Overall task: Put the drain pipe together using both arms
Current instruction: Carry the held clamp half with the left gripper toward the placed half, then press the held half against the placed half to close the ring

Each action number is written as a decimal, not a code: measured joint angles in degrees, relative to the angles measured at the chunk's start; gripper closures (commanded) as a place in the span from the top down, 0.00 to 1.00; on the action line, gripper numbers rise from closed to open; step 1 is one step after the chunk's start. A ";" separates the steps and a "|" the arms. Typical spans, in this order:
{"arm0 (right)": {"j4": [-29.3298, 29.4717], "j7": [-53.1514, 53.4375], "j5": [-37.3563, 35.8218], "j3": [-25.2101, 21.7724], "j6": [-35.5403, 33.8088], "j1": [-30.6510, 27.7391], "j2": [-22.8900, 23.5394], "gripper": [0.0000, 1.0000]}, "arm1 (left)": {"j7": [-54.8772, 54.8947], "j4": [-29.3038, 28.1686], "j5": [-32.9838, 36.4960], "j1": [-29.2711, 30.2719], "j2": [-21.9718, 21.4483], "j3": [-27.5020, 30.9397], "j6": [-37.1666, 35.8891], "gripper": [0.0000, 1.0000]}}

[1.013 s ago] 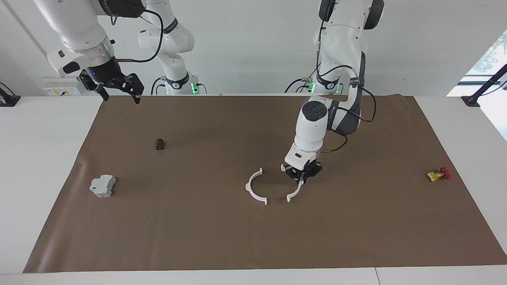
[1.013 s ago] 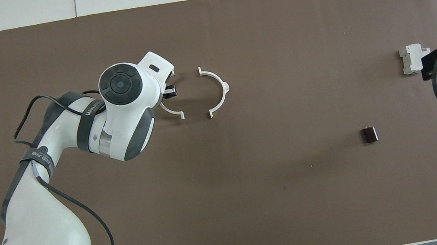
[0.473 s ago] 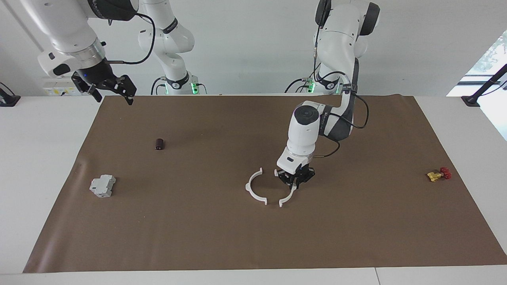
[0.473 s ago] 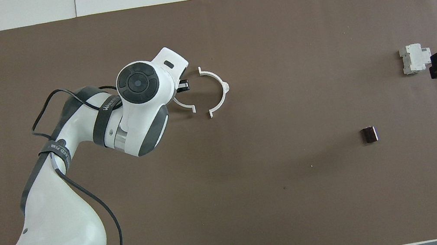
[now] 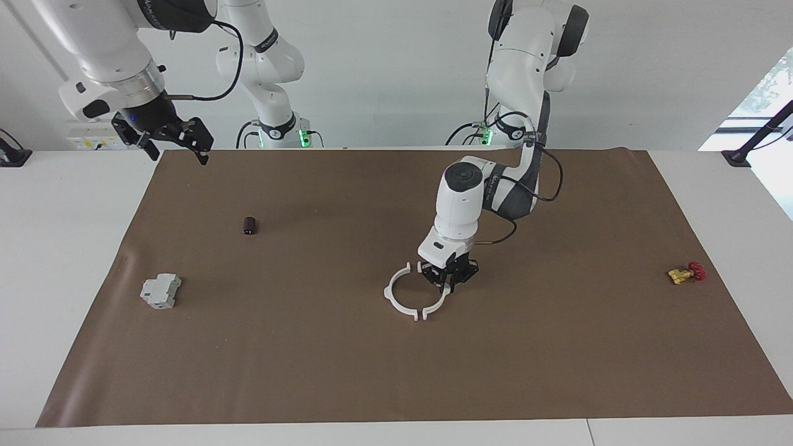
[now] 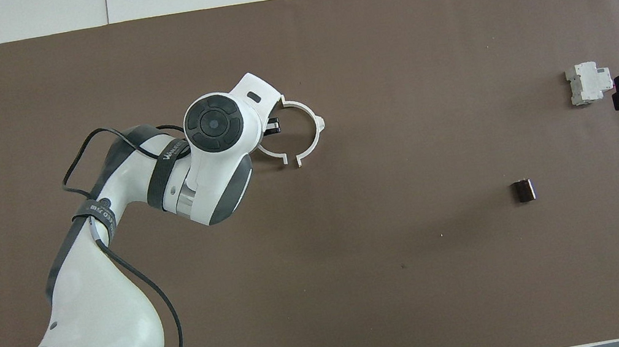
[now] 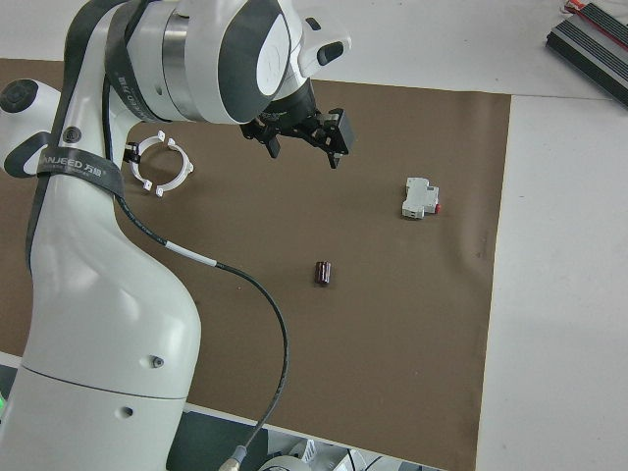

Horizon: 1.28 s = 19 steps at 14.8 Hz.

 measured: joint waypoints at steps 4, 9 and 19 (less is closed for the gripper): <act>0.01 -0.95 0.00 -1.28 -0.66 -0.01 -0.01 1.00 | 0.00 -0.38 0.00 -0.32 0.20 0.00 1.28 0.00; -0.05 -1.04 0.07 -1.81 -0.66 0.08 -0.05 1.00 | -0.01 -2.08 0.00 -0.37 0.33 0.01 3.66 0.00; -0.24 -1.04 0.14 -2.23 -0.66 0.22 -0.05 1.00 | 0.06 -2.35 0.03 -0.50 0.30 0.02 4.38 0.00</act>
